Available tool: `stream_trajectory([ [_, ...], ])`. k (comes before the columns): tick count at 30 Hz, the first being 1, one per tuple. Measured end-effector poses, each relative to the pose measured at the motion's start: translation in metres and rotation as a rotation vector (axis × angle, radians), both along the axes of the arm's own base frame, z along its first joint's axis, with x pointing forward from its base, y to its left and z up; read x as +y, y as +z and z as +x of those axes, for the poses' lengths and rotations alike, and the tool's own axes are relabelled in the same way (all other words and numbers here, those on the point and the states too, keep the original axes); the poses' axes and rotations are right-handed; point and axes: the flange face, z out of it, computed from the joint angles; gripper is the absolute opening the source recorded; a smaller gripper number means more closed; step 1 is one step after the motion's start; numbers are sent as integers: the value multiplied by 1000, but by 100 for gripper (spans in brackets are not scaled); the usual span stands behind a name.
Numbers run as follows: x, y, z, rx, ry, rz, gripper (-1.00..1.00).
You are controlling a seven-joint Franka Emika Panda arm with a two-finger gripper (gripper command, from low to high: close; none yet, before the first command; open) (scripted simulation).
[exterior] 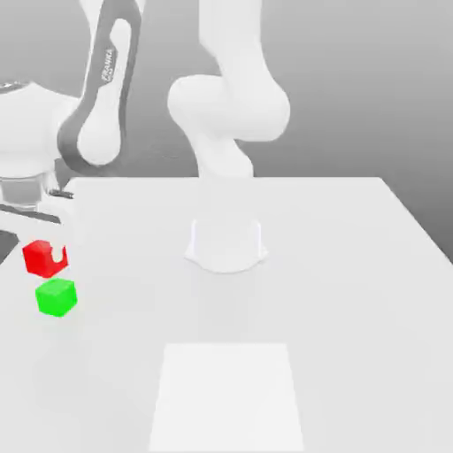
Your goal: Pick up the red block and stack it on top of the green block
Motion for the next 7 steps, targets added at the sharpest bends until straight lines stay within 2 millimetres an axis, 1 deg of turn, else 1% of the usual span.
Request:
stream_trajectory([
  [4,1,-22,-4,8,-6,-2,-100],
  [5,2,-27,-6,11,-8,-2,100],
  [7,2,-27,-6,11,-8,-2,100],
])
